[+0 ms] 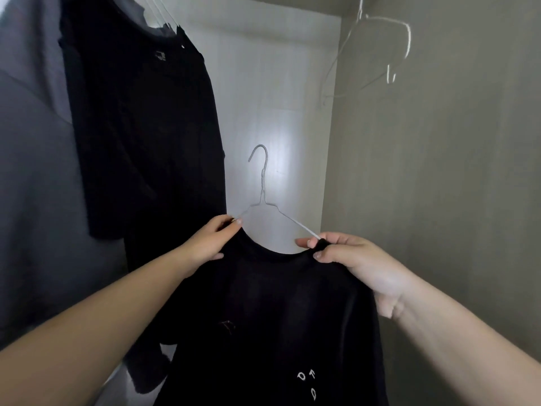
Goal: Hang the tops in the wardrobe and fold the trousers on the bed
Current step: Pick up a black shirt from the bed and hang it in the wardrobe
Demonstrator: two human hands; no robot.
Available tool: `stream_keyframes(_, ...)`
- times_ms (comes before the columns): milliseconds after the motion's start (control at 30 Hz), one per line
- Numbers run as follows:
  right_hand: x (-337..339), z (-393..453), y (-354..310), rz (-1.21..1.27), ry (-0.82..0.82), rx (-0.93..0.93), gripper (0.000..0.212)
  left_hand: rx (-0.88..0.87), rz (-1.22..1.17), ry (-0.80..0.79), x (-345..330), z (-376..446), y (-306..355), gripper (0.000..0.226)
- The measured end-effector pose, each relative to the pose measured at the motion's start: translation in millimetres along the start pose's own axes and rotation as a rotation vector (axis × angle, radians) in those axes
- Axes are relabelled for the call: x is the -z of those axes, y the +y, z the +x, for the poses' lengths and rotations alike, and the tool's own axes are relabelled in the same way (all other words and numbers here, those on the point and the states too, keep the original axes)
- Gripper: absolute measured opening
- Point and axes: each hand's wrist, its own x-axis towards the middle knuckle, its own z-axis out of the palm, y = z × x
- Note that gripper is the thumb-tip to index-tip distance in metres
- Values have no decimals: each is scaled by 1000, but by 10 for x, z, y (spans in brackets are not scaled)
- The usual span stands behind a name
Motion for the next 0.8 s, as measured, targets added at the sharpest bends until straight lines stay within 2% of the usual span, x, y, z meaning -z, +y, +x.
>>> stream_keyframes(133, -175, 87, -250, 48, 43, 54, 25, -83, -230, -23, -148, -31, 265, 89)
stream_keyframes(233, -320, 225, -532, 71, 85, 136, 26, -147, -477, -83, -164, -55, 585, 81)
stream_keyframes(367, -508, 450, -964, 46, 150, 240, 26, -186, -699, -166, -90, -104, 1032, 93)
stream_keyframes(600, -865, 885, -1773, -48, 185, 402, 24, -382, -681, -181, 96, -118, 1827, 31)
stream_keyframes(733, -1046, 1059, -2161, -45, 180, 485, 10, -457, -661, -122, 342, -69, 2183, 28)
stream_keyframes(800, -1116, 1150, -2334, -48, 186, 524, 13, -504, -628, -110, 443, -68, 2313, 30)
